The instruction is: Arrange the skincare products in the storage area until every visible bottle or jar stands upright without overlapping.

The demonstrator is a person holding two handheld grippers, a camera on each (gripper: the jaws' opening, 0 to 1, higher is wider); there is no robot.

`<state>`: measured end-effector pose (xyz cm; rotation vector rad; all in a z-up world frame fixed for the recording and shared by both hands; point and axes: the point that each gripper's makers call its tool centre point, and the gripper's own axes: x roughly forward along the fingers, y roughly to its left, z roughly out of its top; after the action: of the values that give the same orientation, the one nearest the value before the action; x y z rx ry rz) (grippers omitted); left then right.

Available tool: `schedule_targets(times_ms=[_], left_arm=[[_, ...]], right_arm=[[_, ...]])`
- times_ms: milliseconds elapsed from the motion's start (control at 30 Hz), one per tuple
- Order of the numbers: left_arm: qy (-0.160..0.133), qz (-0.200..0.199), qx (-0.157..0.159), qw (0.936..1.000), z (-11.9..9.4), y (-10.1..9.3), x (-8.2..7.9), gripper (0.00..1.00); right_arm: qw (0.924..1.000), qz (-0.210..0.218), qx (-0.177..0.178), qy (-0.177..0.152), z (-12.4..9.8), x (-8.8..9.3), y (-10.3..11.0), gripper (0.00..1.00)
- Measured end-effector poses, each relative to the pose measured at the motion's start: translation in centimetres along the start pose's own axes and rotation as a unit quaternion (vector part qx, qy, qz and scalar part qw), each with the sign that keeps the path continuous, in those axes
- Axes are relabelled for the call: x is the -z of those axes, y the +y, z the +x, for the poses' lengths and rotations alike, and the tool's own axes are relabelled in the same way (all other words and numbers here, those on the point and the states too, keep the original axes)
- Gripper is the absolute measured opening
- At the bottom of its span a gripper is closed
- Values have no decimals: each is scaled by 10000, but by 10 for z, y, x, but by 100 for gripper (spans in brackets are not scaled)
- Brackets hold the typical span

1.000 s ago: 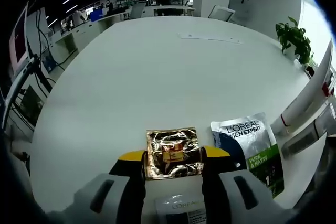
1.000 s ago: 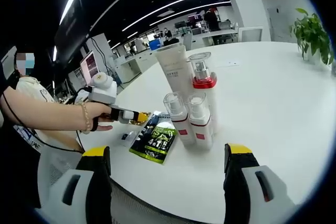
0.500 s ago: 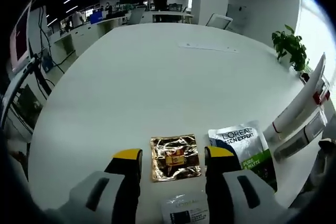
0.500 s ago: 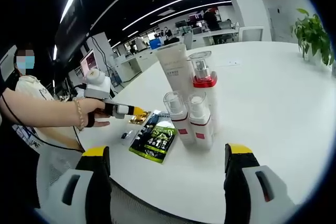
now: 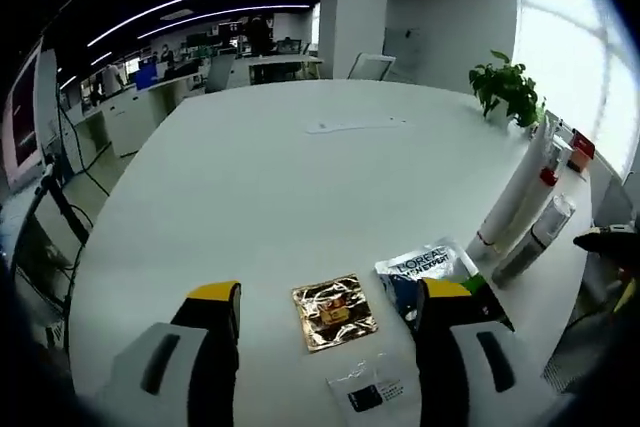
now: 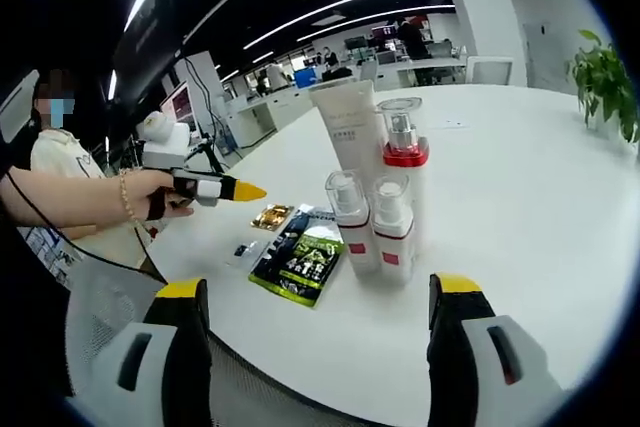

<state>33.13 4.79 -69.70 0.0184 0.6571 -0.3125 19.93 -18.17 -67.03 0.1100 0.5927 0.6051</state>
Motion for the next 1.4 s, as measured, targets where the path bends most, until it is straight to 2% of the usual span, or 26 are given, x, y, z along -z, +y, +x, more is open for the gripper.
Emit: schedule_targets(times_ms=[167,267,533,667,767,800,933,1000,1067,1100,1233,1400], left_arm=[[-185,226,475,9984,-27,-14,-5,75],[-332,169,676,9970,-45,-17,-2,78],[-504,294,874,9945,-83,-18,20,89],[-713,263,967,9924,-96,-16,22,99],[-827,356,1051,9904,-109,-22,24,99],[-944,291,1115,9888,-114,-24,24,99],[-1101,216,1129,9872,-123,-24,29,99],[-1082,187,1102,9878,-125,-23,32,99],[-1062,259,1074,9882,-126,-24,31,99],[-1170,345,1045,9870,-127,-23,28,99],[-1021,193,1018,9894,-123,-18,39,99],[-1006,167,941,9903,-125,-15,41,99]], right_arm=[[10000,-61,2,15,-1,2,4,91],[10000,-78,15,13,0,3,1,91],[9999,-130,5,54,2,3,0,91],[9999,-135,3,80,1,5,3,91],[9999,-144,5,90,0,4,3,91],[9999,-143,2,92,2,4,1,91],[9998,-148,-8,96,2,5,2,91],[9998,-153,-9,94,2,5,1,91],[9998,-157,-10,96,1,2,3,91],[9998,-156,-11,96,1,2,3,91],[9998,-161,-4,102,2,5,1,91],[9998,-185,-7,124,3,4,1,91]])
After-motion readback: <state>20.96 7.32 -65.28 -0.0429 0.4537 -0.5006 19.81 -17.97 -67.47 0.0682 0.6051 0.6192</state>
